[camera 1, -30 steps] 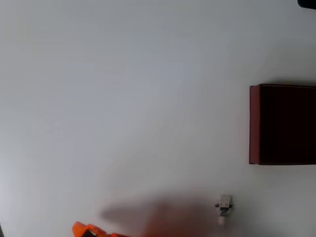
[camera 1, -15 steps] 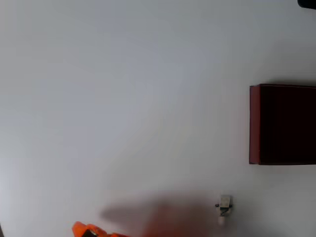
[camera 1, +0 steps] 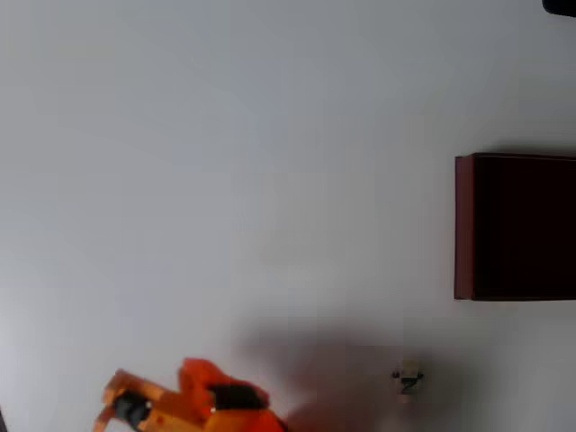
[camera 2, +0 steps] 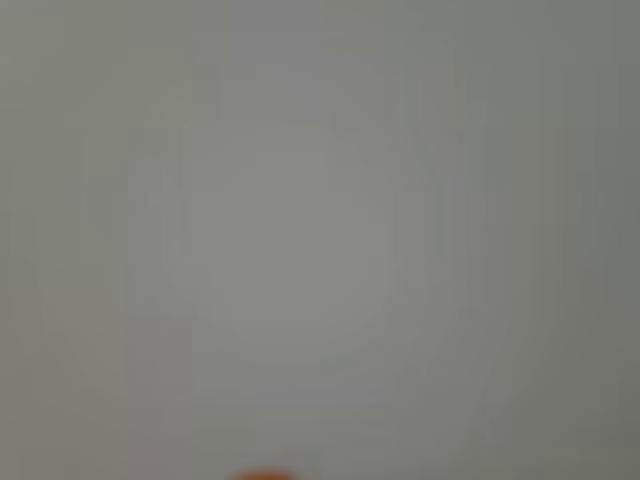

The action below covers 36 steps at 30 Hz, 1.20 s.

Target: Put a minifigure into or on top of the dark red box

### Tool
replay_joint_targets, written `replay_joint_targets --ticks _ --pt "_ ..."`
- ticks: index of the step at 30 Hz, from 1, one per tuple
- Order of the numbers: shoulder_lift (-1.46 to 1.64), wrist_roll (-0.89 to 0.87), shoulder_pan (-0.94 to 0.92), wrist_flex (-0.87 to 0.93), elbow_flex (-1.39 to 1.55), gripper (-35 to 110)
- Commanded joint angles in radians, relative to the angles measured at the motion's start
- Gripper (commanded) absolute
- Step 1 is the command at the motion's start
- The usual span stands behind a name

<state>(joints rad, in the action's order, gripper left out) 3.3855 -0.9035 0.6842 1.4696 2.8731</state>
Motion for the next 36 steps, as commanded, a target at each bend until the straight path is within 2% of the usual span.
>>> replay_joint_targets --ticks 1,7,15,22,28,36 --pt "-0.166 -0.080 -0.241 0.121 -0.202 9" --pt "-0.727 -0.092 -0.598 0.270 -0.535 16" --pt "-0.904 -0.081 -1.022 0.219 -0.472 19" --pt "-1.134 -0.179 -1.123 0.012 -0.436 20" --pt "-1.249 -0.238 -1.157 -0.020 -0.505 20" --pt "-1.287 -0.132 -1.325 -0.064 -0.540 20"
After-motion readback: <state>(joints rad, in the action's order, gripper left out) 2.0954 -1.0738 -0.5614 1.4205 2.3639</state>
